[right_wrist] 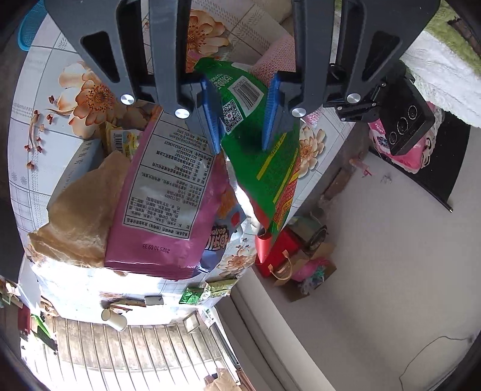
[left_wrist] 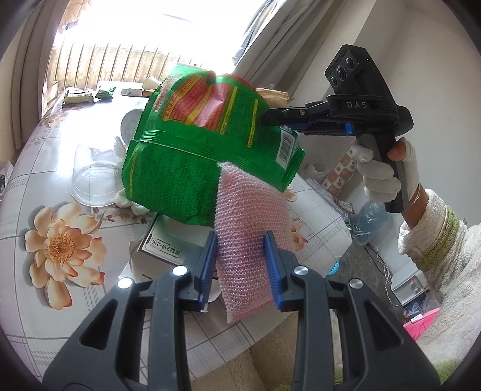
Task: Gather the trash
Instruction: 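Grasp the green snack bag with the right tool, then carry the green bag with the right tool while the left tool carries the pink cloth to the blue basket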
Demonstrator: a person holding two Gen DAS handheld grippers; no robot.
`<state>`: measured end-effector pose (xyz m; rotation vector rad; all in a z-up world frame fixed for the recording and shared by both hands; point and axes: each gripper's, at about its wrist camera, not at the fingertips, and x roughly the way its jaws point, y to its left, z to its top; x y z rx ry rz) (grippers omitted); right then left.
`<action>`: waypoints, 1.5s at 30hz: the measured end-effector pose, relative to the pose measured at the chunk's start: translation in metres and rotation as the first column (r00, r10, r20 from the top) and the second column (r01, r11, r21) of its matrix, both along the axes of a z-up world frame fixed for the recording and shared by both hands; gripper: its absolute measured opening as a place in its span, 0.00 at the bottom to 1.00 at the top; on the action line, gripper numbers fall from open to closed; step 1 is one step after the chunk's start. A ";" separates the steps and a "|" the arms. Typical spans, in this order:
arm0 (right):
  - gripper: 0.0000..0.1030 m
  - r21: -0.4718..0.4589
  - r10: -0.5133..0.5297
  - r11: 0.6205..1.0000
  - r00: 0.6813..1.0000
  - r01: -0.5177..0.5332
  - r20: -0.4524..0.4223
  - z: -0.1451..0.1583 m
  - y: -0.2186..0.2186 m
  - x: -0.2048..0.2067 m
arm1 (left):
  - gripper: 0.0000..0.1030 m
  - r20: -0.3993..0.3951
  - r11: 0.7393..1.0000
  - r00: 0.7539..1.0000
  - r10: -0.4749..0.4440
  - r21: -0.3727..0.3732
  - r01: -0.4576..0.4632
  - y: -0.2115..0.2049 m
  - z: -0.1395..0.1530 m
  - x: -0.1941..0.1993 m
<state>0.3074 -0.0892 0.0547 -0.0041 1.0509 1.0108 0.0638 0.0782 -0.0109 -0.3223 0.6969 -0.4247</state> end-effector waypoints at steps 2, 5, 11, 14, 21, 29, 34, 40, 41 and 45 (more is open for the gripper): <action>0.12 0.025 0.026 0.999 1.000 -0.026 0.009 0.008 0.000 -0.009 | 0.28 0.002 1.000 1.000 -0.002 0.002 0.002 0.000 0.003 -0.003; 0.06 0.010 0.047 0.999 0.996 -0.048 0.070 0.017 0.006 -0.028 | 0.28 0.009 1.000 1.000 -0.004 0.023 0.003 0.000 0.007 -0.009; 0.04 0.079 0.055 0.995 0.987 -0.068 0.154 0.043 0.007 -0.061 | 0.28 0.055 0.999 0.998 -0.011 0.047 0.009 -0.002 0.028 -0.033; 0.03 0.125 0.026 0.991 0.981 -0.051 0.193 0.059 0.000 -0.070 | 0.28 0.092 0.999 0.996 -0.016 0.049 0.011 -0.002 0.043 -0.046; 0.03 0.228 -0.086 0.973 0.961 0.024 0.264 0.095 -0.041 -0.087 | 0.28 0.151 0.999 0.988 -0.027 0.050 0.020 -0.009 0.069 -0.062; 0.03 0.364 -0.332 0.909 0.881 0.203 0.338 0.131 -0.154 -0.132 | 0.28 0.158 0.996 0.985 -0.076 0.064 0.067 -0.034 0.079 -0.047; 0.03 0.385 -0.535 0.830 0.772 0.404 0.344 0.127 -0.240 -0.168 | 0.28 0.141 0.987 0.979 -0.147 0.087 0.136 -0.073 0.085 -0.012; 0.03 0.319 -0.732 0.681 0.596 0.659 0.331 0.098 -0.321 -0.202 | 0.28 0.096 0.956 0.955 -0.282 0.108 0.271 -0.155 0.097 0.059; 0.03 0.304 -0.756 0.653 0.572 0.694 0.319 0.090 -0.332 -0.204 | 0.28 0.074 0.949 0.951 -0.301 0.118 0.292 -0.173 0.096 0.074; 0.03 0.236 -0.832 0.548 0.491 0.803 0.258 0.051 -0.372 -0.202 | 0.28 -0.039 0.910 0.924 -0.380 0.162 0.381 -0.257 0.081 0.135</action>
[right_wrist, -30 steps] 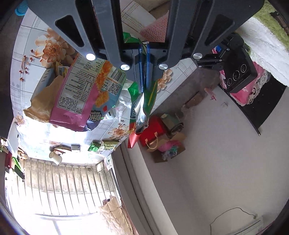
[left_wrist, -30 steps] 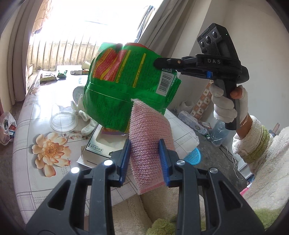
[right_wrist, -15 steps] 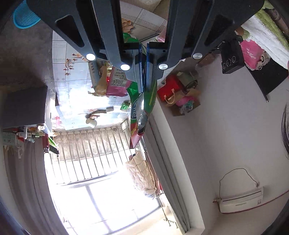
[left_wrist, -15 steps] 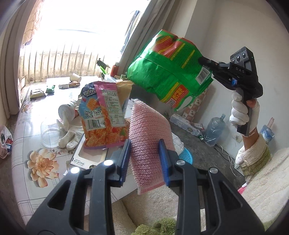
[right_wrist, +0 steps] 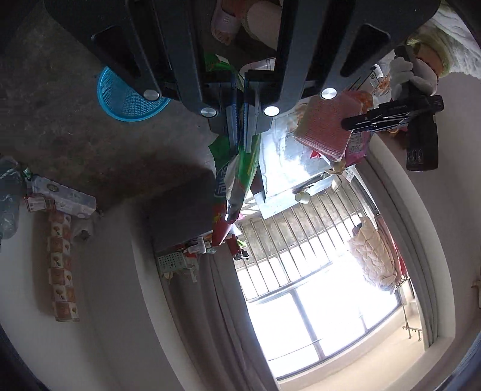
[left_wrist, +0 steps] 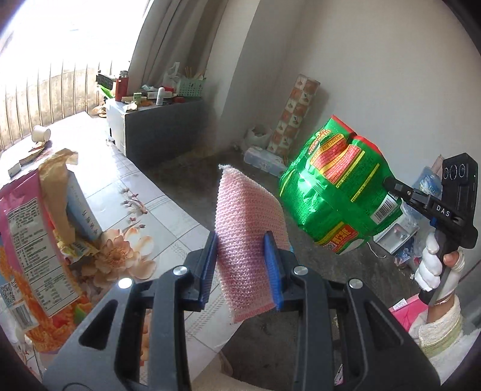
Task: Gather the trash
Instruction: 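Carry the green bag with the right tool while the left tool carries the pink cloth to the blue basket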
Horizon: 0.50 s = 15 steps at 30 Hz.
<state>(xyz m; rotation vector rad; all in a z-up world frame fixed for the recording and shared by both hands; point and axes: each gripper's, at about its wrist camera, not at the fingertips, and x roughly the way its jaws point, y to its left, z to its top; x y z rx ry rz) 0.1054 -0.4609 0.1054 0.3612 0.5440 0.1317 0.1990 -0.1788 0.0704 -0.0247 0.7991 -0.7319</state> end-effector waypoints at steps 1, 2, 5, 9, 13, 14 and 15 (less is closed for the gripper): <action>0.03 0.002 -0.029 1.000 0.999 0.029 -0.027 -0.012 -0.008 0.004 | 0.28 -0.021 1.000 1.000 -0.021 0.020 0.021 -0.022 -0.006 0.014; 0.03 0.008 -0.053 0.999 0.997 0.054 -0.054 -0.023 -0.017 0.009 | 0.28 -0.041 0.998 0.999 -0.035 0.049 0.037 -0.045 -0.014 0.027; 0.03 0.029 -0.116 0.992 0.983 0.122 -0.140 -0.063 -0.042 0.029 | 0.28 -0.117 0.986 0.991 -0.063 0.144 0.080 -0.111 -0.044 0.062; 0.03 0.081 -0.170 0.977 0.952 0.196 -0.254 -0.119 -0.070 0.066 | 0.28 -0.266 0.959 0.961 -0.077 0.244 0.145 -0.188 -0.107 0.105; 0.03 0.152 -0.199 0.952 0.915 0.265 -0.350 -0.176 -0.103 0.095 | 0.28 -0.362 0.906 0.931 -0.049 0.376 0.194 -0.247 -0.176 0.137; 0.03 0.160 -0.206 0.946 0.906 0.281 -0.369 -0.189 -0.107 0.100 | 0.28 -0.378 0.894 0.925 -0.036 0.402 0.199 -0.257 -0.191 0.145; 0.03 0.165 -0.216 0.940 0.897 0.298 -0.386 -0.200 -0.113 0.108 | 0.28 -0.389 0.885 0.921 -0.019 0.423 0.197 -0.266 -0.205 0.153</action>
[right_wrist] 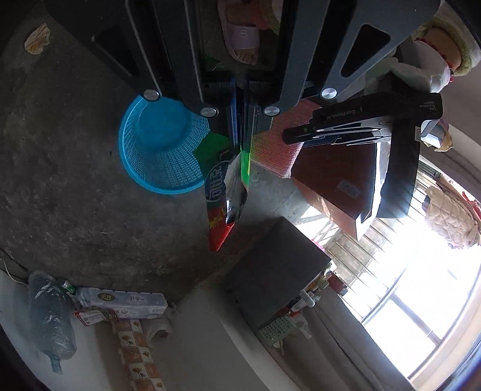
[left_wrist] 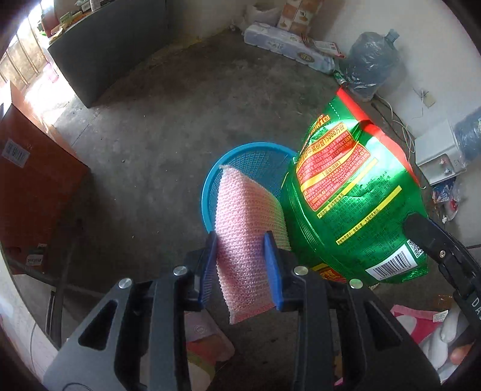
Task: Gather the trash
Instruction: 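Carry the green bag with the right tool while the left tool carries the pink cloth to the blue basket, then open the right tool over the basket while the left tool drops the pink cloth in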
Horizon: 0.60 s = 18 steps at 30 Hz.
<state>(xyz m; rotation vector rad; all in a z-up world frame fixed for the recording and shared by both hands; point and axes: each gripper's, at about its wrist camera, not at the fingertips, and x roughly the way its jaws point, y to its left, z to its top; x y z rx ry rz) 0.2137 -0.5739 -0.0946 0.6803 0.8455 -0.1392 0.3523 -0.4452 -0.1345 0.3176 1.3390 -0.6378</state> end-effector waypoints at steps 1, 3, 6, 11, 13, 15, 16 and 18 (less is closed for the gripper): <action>0.03 0.012 -0.011 1.000 1.000 0.011 -0.016 -0.012 -0.004 0.007 | 0.28 -0.012 1.000 1.000 0.005 0.022 -0.004 -0.008 -0.012 0.006; 0.03 0.024 -0.040 0.999 0.998 0.041 -0.045 -0.032 -0.011 0.021 | 0.28 -0.035 0.998 0.999 0.014 0.061 -0.012 -0.023 -0.034 0.018; 0.08 0.051 -0.063 0.996 0.994 0.068 -0.085 -0.058 -0.018 0.043 | 0.30 -0.046 0.993 0.999 0.017 0.119 -0.012 -0.042 -0.061 0.034; 0.31 0.107 -0.045 0.992 0.981 0.065 -0.187 -0.111 -0.018 0.070 | 0.57 -0.095 0.989 0.989 0.111 0.108 -0.100 -0.037 -0.082 0.048; 0.33 0.107 -0.052 0.991 0.978 0.075 -0.203 -0.119 -0.017 0.068 | 0.58 -0.118 0.988 0.984 0.131 0.093 -0.121 -0.030 -0.082 0.050; 0.33 0.128 -0.055 0.988 0.979 0.081 -0.198 -0.120 -0.015 0.062 | 0.58 -0.121 0.988 0.983 0.141 0.072 -0.133 -0.023 -0.078 0.053; 0.33 0.131 -0.054 0.988 0.980 0.080 -0.193 -0.120 -0.015 0.057 | 0.58 -0.111 0.988 0.983 0.148 0.062 -0.142 -0.019 -0.073 0.054; 0.33 0.128 -0.054 0.989 0.981 0.079 -0.188 -0.116 -0.016 0.052 | 0.58 -0.097 0.987 0.983 0.159 0.028 -0.157 -0.013 -0.058 0.054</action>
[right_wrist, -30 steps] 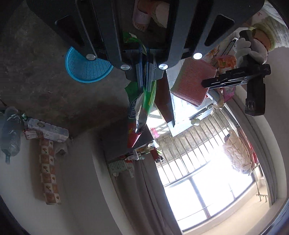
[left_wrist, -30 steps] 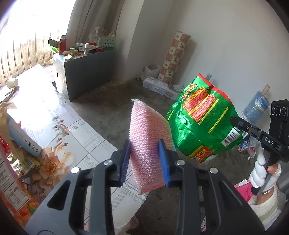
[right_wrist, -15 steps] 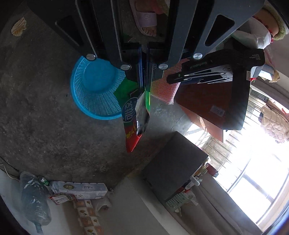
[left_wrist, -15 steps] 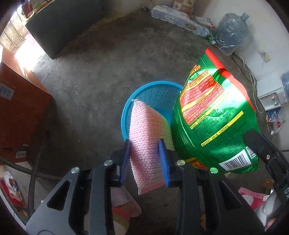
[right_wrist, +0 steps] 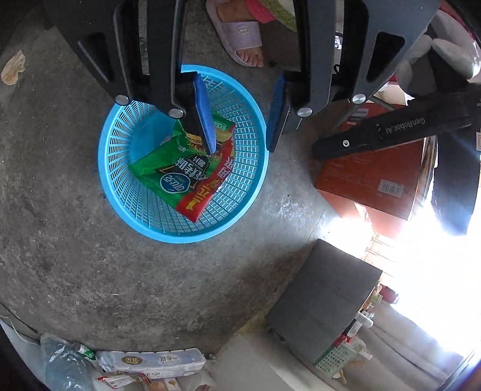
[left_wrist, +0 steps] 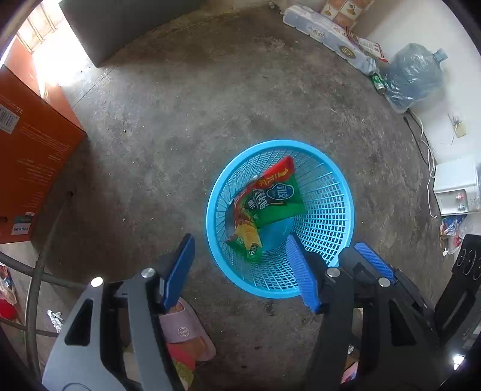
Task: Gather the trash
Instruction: 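Open the right tool over the basket while the left tool drops the pink cloth in, then move the right tool to the table and grasp the pink snack bag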
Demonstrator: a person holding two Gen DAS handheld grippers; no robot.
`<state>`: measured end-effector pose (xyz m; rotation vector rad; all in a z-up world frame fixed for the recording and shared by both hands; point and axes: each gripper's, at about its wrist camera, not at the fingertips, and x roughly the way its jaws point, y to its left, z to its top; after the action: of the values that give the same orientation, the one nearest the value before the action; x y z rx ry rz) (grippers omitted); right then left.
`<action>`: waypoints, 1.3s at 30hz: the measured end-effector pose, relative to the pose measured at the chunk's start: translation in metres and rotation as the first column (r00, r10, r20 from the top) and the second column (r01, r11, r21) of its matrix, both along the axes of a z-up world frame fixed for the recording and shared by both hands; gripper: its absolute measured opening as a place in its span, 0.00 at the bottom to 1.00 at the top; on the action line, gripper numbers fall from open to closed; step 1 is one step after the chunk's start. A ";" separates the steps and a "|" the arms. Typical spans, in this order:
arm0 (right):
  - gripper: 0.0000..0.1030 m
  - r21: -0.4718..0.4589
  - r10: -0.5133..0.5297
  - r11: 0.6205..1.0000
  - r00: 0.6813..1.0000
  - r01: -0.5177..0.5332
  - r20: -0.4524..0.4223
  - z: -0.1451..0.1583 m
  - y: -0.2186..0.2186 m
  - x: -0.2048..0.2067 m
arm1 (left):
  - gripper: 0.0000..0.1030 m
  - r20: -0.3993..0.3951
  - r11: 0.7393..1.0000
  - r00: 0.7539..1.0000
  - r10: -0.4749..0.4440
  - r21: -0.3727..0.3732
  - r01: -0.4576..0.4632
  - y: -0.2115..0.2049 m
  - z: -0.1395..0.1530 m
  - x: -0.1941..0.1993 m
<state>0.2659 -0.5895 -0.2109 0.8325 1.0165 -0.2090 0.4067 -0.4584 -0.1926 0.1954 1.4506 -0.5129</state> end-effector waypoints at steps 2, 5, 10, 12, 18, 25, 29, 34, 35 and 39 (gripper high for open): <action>0.33 0.002 -0.007 1.000 1.000 0.007 0.014 0.009 -0.001 -0.010 | 0.58 0.019 0.999 1.000 0.005 -0.040 -0.004 0.006 0.020 -0.001; 0.33 0.000 -0.026 1.000 0.999 0.026 0.039 0.025 -0.003 -0.029 | 0.58 0.056 0.993 0.998 0.013 -0.117 -0.007 0.019 0.061 -0.005; 0.34 -0.016 -0.034 0.999 0.996 0.036 0.077 0.055 0.002 -0.063 | 0.58 0.140 0.964 0.990 0.011 -0.264 0.027 0.059 0.140 -0.026; 0.34 -0.028 -0.025 0.999 0.996 0.027 0.085 0.065 0.009 -0.074 | 0.58 0.187 0.949 0.982 0.011 -0.313 0.049 0.084 0.173 -0.042; 0.40 -0.095 0.046 0.995 0.990 -0.034 0.132 0.111 0.048 -0.100 | 0.58 0.337 0.906 0.941 0.036 -0.407 0.111 0.170 0.244 -0.107; 0.74 -0.293 0.202 0.949 0.937 -0.115 0.286 0.194 0.126 -0.129 | 0.58 0.475 0.890 0.871 0.129 -0.443 0.110 0.281 0.268 -0.192; 0.93 -0.441 0.277 0.892 0.893 -0.101 0.355 0.236 0.177 -0.139 | 0.58 0.507 0.896 0.838 0.204 -0.442 0.049 0.347 0.262 -0.230; 0.94 -0.524 0.382 0.841 0.836 -0.138 0.393 0.265 0.235 -0.137 | 0.58 0.521 0.888 0.785 0.335 -0.452 -0.080 0.430 0.251 -0.269; 0.94 -0.508 0.408 0.844 0.819 -0.170 0.404 0.267 0.245 -0.134 | 0.58 0.525 0.885 0.770 0.363 -0.453 -0.108 0.446 0.249 -0.275; 0.94 -0.407 0.509 0.847 0.742 -0.342 0.436 0.268 0.289 -0.118 | 0.58 0.537 0.863 0.709 0.457 -0.462 -0.206 0.501 0.242 -0.292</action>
<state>0.1475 -0.3000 0.0567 0.3140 0.5981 0.2599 0.1143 0.0422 0.0496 -0.1981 0.6696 -0.3534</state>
